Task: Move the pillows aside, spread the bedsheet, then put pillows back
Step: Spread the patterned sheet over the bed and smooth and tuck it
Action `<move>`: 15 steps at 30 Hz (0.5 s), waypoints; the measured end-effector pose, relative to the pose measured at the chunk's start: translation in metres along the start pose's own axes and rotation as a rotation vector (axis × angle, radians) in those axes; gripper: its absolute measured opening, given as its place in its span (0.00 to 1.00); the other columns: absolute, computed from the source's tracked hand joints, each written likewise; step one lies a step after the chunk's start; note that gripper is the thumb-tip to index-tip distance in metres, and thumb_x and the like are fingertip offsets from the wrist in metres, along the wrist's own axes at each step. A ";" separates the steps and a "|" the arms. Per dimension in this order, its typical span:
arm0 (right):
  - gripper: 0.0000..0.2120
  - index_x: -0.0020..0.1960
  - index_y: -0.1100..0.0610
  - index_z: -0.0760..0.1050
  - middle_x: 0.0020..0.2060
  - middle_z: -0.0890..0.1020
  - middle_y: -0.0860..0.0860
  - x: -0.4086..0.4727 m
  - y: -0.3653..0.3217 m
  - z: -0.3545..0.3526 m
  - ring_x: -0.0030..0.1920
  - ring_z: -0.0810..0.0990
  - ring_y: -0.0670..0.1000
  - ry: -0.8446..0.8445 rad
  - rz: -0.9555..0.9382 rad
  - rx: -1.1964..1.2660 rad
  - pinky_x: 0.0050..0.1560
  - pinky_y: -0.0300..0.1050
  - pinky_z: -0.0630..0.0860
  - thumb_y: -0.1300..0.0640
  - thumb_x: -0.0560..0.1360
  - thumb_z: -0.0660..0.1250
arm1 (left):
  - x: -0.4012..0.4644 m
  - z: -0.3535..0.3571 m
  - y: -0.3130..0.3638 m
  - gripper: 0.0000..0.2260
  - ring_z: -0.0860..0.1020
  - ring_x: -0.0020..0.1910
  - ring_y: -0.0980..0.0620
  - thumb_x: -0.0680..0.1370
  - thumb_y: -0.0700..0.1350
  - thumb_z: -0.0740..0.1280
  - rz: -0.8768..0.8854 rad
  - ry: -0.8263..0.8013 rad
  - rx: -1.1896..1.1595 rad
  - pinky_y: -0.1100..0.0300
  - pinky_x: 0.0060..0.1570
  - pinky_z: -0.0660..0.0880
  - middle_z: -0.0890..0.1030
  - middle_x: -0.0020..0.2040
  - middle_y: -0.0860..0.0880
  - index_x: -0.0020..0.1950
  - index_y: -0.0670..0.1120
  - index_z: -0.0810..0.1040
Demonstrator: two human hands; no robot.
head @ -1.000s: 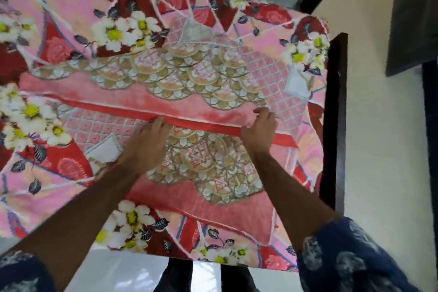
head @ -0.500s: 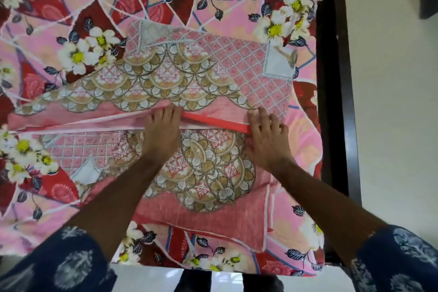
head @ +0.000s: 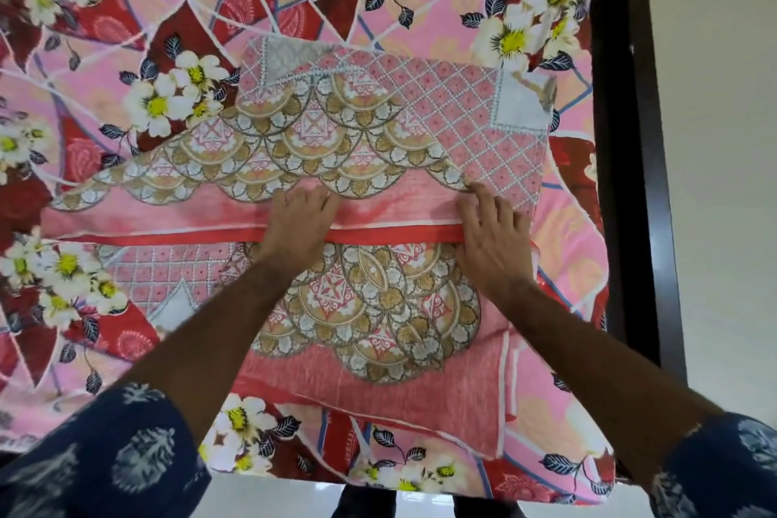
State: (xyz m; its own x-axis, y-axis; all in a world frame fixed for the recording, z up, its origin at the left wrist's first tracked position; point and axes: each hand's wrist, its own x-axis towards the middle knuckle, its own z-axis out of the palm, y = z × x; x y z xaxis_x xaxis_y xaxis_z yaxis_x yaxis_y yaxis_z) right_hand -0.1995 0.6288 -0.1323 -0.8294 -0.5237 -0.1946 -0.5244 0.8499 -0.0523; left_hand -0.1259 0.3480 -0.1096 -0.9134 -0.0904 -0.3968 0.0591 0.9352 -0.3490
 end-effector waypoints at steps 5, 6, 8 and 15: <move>0.37 0.77 0.58 0.58 0.69 0.69 0.59 0.011 0.001 -0.013 0.56 0.73 0.63 -0.089 0.045 -0.005 0.49 0.60 0.74 0.58 0.69 0.64 | -0.002 -0.006 -0.022 0.24 0.80 0.39 0.48 0.81 0.50 0.65 -0.008 -0.024 -0.028 0.48 0.49 0.78 0.81 0.50 0.49 0.72 0.48 0.58; 0.37 0.78 0.58 0.57 0.68 0.70 0.58 0.012 0.001 -0.015 0.57 0.73 0.63 -0.106 0.045 0.019 0.49 0.60 0.75 0.58 0.70 0.64 | -0.004 -0.010 -0.030 0.23 0.79 0.35 0.48 0.81 0.48 0.65 -0.034 0.001 -0.069 0.50 0.42 0.78 0.82 0.48 0.48 0.71 0.48 0.57; 0.34 0.79 0.56 0.55 0.66 0.72 0.57 0.012 -0.002 -0.024 0.57 0.74 0.62 -0.111 0.075 0.094 0.47 0.60 0.79 0.58 0.75 0.62 | -0.009 -0.027 -0.054 0.20 0.77 0.32 0.47 0.81 0.46 0.65 -0.103 0.086 -0.220 0.54 0.31 0.77 0.83 0.47 0.46 0.70 0.47 0.60; 0.27 0.79 0.47 0.61 0.51 0.84 0.58 -0.012 -0.098 -0.114 0.47 0.84 0.60 -0.164 0.103 0.244 0.38 0.47 0.69 0.57 0.82 0.59 | -0.005 -0.104 -0.189 0.18 0.82 0.34 0.39 0.78 0.47 0.60 -0.043 0.561 -0.275 0.50 0.33 0.77 0.84 0.47 0.43 0.68 0.47 0.72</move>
State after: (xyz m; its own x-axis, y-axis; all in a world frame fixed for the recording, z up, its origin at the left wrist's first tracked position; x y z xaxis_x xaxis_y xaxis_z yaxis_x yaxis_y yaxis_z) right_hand -0.1600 0.5448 -0.0128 -0.8230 -0.4349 -0.3654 -0.3614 0.8972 -0.2539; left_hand -0.1743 0.2073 0.0470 -0.9895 -0.0062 0.1447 -0.0199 0.9954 -0.0938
